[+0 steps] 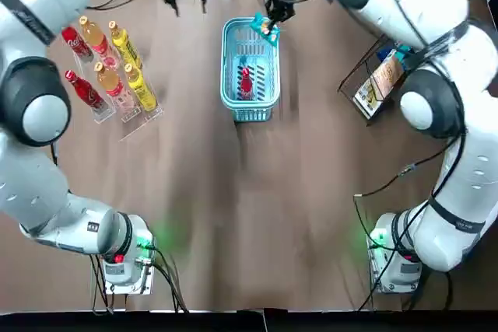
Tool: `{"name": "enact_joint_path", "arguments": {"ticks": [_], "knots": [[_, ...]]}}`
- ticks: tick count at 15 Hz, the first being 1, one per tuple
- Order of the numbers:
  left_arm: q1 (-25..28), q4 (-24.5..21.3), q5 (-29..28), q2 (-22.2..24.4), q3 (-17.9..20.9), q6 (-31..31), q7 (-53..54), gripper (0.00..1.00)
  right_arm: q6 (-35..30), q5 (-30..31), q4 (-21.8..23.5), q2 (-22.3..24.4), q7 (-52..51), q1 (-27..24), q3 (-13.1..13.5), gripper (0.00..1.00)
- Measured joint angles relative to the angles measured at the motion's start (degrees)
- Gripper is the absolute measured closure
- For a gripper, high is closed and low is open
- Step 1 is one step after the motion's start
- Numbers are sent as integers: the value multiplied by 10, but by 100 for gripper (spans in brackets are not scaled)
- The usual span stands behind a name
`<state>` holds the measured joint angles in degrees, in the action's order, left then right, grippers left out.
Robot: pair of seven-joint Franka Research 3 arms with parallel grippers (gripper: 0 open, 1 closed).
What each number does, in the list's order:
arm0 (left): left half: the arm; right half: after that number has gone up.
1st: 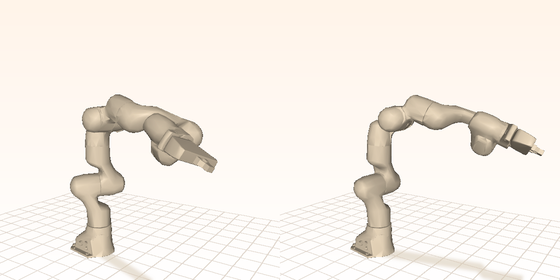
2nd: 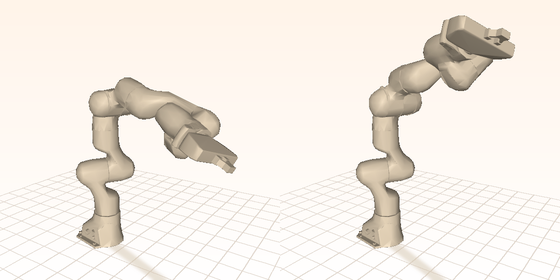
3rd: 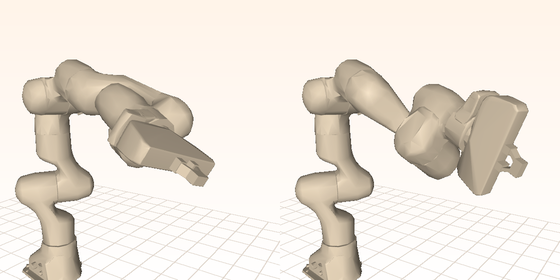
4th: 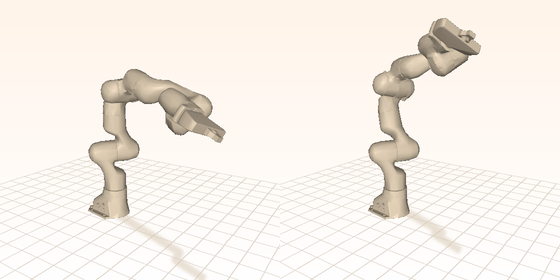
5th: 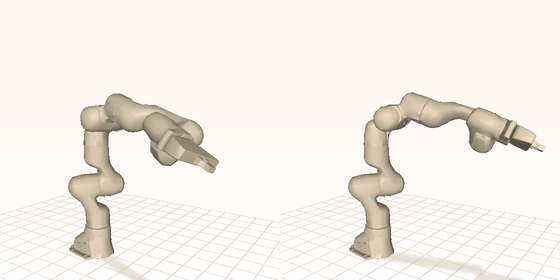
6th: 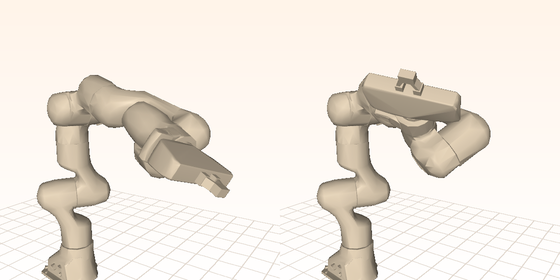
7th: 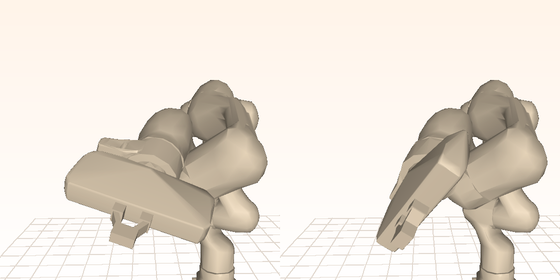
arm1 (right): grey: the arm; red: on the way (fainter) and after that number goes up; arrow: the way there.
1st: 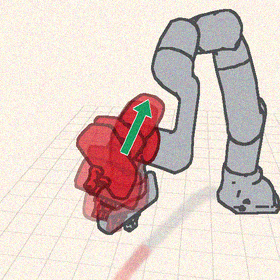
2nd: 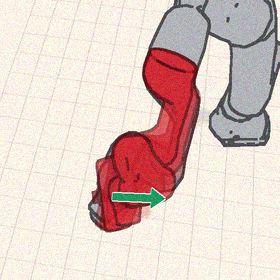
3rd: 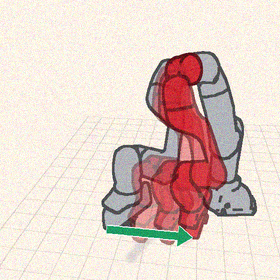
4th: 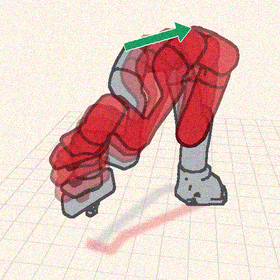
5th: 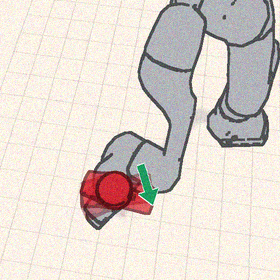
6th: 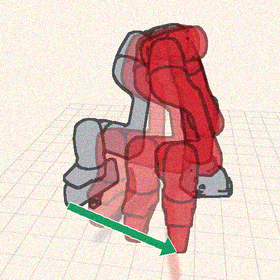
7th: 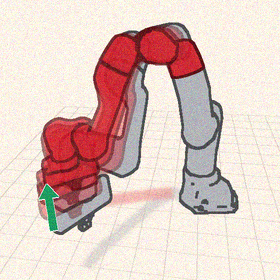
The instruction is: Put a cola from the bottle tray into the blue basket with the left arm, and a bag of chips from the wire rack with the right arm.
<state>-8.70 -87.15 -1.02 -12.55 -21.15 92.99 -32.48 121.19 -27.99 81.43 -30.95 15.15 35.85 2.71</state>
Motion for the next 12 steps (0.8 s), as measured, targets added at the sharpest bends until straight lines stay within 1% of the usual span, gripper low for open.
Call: {"name": "enact_joint_path", "arguments": {"ticks": [2, 4, 5, 7, 9, 11, 12], "knots": [[38, -1, -3, 22, 1, -41, 98, 0, 64, 0, 0, -18, 17, 23, 0, 99], [71, -1, -27, 37, 1, -61, 184, 0, 79, 0, 0, -26, 24, 35, 0, 99], [80, -1, -39, 43, 1, -68, 210, 0, 80, 0, 0, -28, 24, 36, 0, 99], [85, -1, -58, 49, 1, -83, 239, 0, 80, 3, 0, -30, 24, 36, 2, 99], [83, -1, -65, 51, -1, -88, 245, 0, 79, 10, 0, -30, 23, 36, 4, 97], [86, -1, -66, 52, -1, -89, 245, 0, 79, 14, 0, -30, 23, 36, 5, 84], [89, 0, -66, 53, -1, -89, 245, 0, 79, 17, 0, -30, 23, 36, 6, 84]]}}
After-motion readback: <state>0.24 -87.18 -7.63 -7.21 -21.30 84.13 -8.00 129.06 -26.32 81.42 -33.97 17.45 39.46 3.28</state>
